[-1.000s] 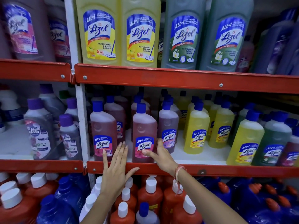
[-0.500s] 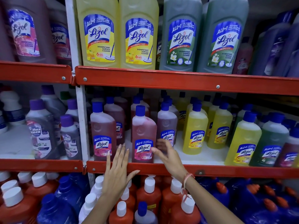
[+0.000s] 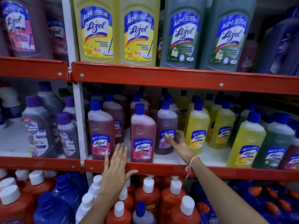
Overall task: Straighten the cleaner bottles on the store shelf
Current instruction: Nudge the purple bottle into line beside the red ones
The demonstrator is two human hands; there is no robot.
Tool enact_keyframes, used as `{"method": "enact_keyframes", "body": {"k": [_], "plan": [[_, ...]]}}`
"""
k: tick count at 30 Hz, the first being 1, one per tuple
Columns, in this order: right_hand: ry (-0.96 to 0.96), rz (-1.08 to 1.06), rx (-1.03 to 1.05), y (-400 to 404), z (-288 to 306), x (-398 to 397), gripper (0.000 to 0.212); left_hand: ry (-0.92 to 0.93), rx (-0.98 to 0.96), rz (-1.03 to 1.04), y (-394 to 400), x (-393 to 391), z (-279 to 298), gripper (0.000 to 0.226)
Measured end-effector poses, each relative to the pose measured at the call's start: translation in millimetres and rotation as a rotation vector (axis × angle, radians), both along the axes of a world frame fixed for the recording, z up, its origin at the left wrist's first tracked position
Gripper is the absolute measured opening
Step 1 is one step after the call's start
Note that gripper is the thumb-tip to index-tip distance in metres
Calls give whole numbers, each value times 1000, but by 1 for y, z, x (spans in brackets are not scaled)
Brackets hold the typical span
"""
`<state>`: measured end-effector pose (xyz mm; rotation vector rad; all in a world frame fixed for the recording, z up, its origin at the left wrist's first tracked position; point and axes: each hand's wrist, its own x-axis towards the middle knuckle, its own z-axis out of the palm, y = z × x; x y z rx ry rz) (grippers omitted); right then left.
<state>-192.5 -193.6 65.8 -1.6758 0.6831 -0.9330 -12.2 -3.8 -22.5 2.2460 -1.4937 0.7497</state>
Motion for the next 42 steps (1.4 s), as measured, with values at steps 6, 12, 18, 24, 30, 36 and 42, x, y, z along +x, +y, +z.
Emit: {"method": "enact_keyframes", "body": {"k": [6, 12, 18, 24, 30, 36, 42], "plan": [[42, 28, 32, -3, -3, -8, 46, -2, -1, 4, 0, 1, 0, 86], [70, 83, -14, 4, -4, -23, 53, 3, 12, 28, 0, -1, 0, 88], [42, 99, -32, 16, -9, -40, 62, 29, 36, 34, 2, -5, 1, 87], [33, 99, -59, 24, -10, -49, 55, 54, 56, 31, 5, -5, 5, 86], [81, 91, -86, 28, -5, -57, 54, 71, 83, 39, 8, -6, 8, 84], [95, -208, -281, 16, -12, -88, 46, 54, 51, 37, 7, -4, 3, 82], [116, -380, -253, -9, -4, -101, 66, 29, 39, 20, 5, -2, -1, 81]]}}
